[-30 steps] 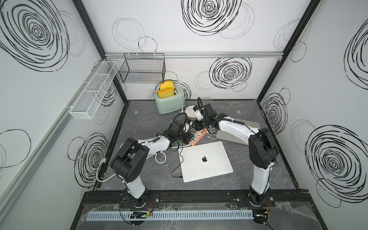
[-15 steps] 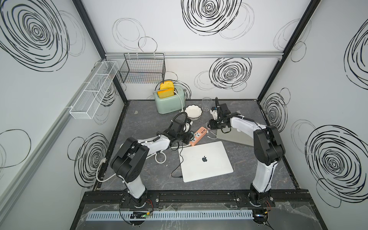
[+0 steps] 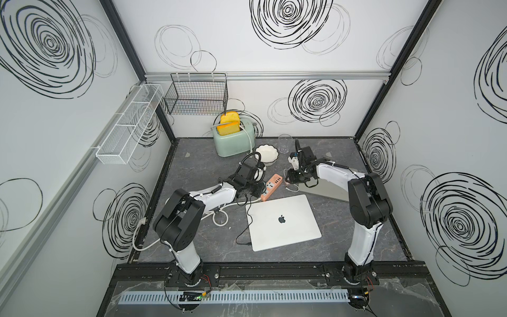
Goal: Unplug the laptop charger
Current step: Place the plug at the center of the board, then remove the charging cable from the laptop.
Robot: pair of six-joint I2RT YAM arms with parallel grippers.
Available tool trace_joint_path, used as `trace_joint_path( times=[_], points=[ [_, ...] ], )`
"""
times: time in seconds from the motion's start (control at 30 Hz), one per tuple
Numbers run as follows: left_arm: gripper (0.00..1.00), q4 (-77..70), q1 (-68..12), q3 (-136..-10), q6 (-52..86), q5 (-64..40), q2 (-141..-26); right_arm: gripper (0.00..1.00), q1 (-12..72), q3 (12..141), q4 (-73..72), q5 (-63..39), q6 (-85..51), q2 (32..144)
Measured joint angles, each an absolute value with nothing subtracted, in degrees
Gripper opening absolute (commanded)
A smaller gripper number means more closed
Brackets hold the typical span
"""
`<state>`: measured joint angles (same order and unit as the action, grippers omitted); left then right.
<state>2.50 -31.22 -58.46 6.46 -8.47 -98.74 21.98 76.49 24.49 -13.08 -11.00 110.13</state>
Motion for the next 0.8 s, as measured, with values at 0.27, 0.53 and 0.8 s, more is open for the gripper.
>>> trace_joint_path(
  times=[0.27, 0.53, 0.8],
  points=[
    [0.58, 5.15, -31.22, -58.76, 7.31, -8.58, -98.72, 0.53, 21.93, 76.49, 24.82, -13.21, -11.16, 110.13],
    [0.62, 7.6, -30.24, -58.76, 8.16, -9.56, -97.23, 0.68, 22.0, 77.3, 25.52, -13.45, -11.25, 109.36],
    [0.61, 10.5, -24.67, -58.35, 11.09, -11.27, -88.86, 0.7, 26.28, 79.48, 27.09, -13.41, -10.72, 101.71]
  ],
)
